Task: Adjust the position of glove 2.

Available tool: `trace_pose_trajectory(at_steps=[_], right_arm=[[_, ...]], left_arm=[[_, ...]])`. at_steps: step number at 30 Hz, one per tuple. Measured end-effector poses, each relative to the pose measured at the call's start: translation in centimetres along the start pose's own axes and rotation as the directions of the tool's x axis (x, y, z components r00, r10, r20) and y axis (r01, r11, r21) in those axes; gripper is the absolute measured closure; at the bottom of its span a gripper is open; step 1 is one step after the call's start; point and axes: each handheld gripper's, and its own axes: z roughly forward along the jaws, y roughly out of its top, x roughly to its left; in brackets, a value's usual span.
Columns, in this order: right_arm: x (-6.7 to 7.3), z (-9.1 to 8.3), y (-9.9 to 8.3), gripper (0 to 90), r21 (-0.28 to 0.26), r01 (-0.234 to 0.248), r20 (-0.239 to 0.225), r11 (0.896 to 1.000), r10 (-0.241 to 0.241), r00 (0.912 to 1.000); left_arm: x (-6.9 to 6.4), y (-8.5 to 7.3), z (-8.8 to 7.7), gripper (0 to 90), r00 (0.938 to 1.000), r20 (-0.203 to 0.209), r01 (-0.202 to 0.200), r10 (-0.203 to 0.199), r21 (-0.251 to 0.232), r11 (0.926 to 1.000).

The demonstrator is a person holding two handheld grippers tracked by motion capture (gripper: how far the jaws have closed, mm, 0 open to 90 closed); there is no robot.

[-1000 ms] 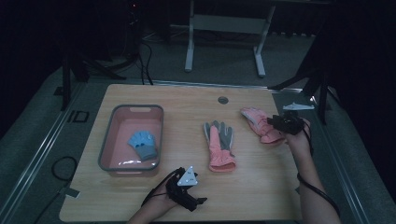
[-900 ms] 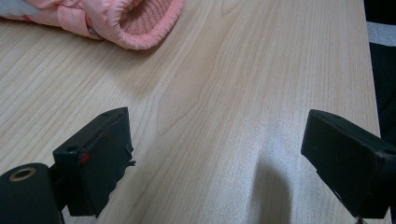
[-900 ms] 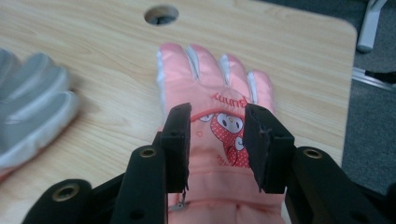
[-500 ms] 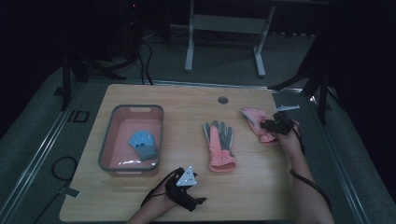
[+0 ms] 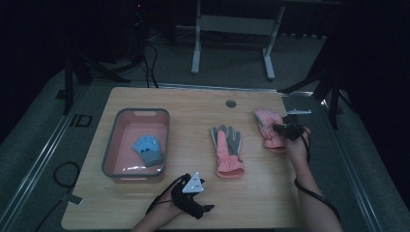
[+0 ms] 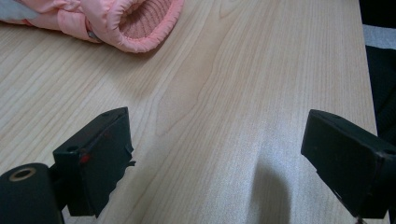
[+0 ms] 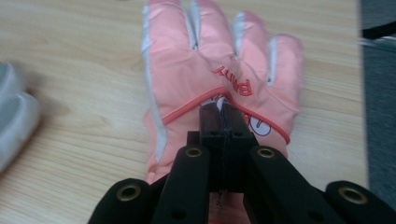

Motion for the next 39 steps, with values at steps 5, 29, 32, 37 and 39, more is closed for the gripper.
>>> trace_pose_trajectory(at_steps=[5,29,32,37,39], right_arm=[[1.1,-2.6,0.0,89.4,-0.04,-0.065,0.01,0.997,0.065,0.9978],[8.9,-7.7,-6.3,89.2,-0.051,-0.125,0.114,0.991,0.13,0.985],[8.7,-6.8,-6.7,89.1,-0.033,-0.125,0.137,0.992,0.129,0.9822],[7.8,-5.1,-7.3,88.0,-0.001,-0.164,0.12,0.986,0.163,0.9793],[7.6,-4.9,-7.6,87.0,-0.004,-0.176,0.107,0.984,0.175,0.9787]], left_arm=[[0.0,0.1,-0.1,9.1,1.0,-0.001,-0.002,0.002,-0.003,1.0],[-0.1,0.1,-0.1,9.1,0.9999,-0.01,-0.013,0.013,0.0,0.9999],[-0.1,0.1,-0.1,9.1,0.9999,-0.01,-0.013,0.013,0.002,0.9999],[-0.1,0.1,-0.1,9.1,0.9999,-0.01,-0.012,0.012,0.002,0.9999],[-0.1,0.0,0.0,9.1,0.9999,-0.009,-0.01,0.01,0.002,0.9999]])
